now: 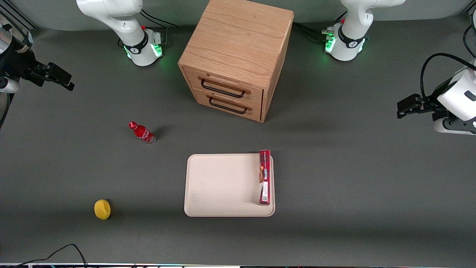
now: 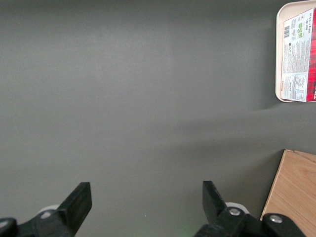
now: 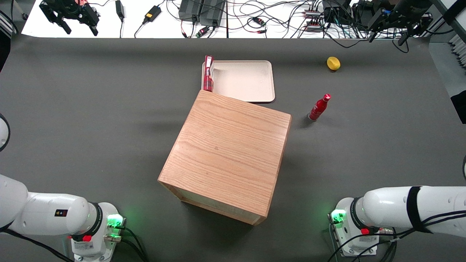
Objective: Place coke bottle on tray
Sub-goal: 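Move the right gripper toward the red Coca-Cola bottle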
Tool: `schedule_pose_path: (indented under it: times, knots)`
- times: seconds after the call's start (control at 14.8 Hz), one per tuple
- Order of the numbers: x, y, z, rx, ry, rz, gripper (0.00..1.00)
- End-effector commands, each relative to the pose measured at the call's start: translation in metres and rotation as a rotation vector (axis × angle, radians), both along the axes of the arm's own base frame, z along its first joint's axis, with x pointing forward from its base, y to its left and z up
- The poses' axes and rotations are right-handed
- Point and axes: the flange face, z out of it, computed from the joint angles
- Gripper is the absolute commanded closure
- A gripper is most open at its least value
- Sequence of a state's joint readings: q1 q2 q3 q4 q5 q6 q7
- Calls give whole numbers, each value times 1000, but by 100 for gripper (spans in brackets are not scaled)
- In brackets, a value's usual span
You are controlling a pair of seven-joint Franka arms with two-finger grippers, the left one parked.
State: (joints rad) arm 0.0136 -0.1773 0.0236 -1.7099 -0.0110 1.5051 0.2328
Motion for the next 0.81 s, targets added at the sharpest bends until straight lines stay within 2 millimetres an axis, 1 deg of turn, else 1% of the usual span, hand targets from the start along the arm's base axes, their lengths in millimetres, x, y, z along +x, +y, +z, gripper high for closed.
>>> schedule_pose_path:
  times: [0.0,0.07,0.2,0.27,0.34,0.41,0.47,0.54,0.61,0.68,0.74]
  knots:
    - [-1,4,8,22,13,-15,0]
    - [0,4,14,23,1,-4,0]
    - [-2,0,15,33,9,-8,0]
    - [-3,3,18,70,6,-7,0]
    - [-5,6,18,100,12,-3,0]
    - [-7,8,11,109,43,-1,0]
    - [-7,12,-6,110,80,11,0]
    - [-7,17,-32,107,116,17,0]
    - [-6,18,-57,106,124,12,0]
    - [-7,16,-87,105,122,4,0]
    - [-6,18,-122,101,116,-2,0]
